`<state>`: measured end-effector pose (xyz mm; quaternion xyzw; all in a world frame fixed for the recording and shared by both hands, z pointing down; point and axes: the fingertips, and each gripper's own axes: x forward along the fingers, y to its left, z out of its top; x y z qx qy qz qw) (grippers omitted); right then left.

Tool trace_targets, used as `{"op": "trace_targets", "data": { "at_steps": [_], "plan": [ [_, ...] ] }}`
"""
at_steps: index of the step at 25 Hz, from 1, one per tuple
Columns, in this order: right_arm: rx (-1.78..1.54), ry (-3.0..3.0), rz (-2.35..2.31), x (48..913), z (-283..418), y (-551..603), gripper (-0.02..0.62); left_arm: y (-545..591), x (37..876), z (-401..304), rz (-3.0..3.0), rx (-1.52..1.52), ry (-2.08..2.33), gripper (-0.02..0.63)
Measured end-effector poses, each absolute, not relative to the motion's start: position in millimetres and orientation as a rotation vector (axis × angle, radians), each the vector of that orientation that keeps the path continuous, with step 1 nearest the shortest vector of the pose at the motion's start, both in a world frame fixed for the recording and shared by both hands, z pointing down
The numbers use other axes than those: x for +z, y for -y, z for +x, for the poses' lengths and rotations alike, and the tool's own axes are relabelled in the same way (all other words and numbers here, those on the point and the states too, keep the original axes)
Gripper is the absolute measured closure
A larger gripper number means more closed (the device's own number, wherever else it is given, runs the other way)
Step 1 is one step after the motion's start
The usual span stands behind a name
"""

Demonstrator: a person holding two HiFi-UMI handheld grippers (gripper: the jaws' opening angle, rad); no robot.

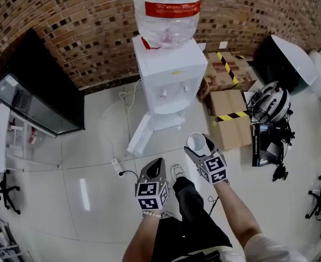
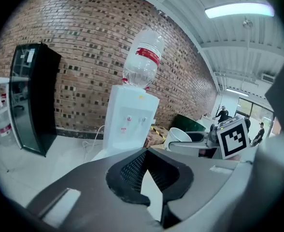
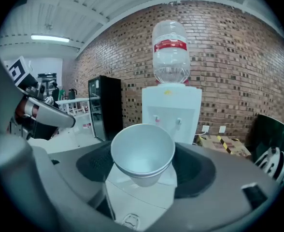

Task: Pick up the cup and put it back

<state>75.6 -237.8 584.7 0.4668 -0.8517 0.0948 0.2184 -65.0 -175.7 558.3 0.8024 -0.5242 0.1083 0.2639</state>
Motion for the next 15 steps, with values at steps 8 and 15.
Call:
{"op": "trace_targets", "data": {
  "at_steps": [8, 15],
  "plan": [
    [0.258, 2.299, 1.332, 757.1, 86.6, 327.1, 0.222, 257.5, 713.9, -61.4, 2.178, 0.29, 1.384, 0.6],
    [0.236, 2.27, 1.339, 897.4, 82.5, 404.2, 0.221, 333.1, 820.7, -49.3, 2.326, 0.346, 1.307, 0.6]
  ]
}}
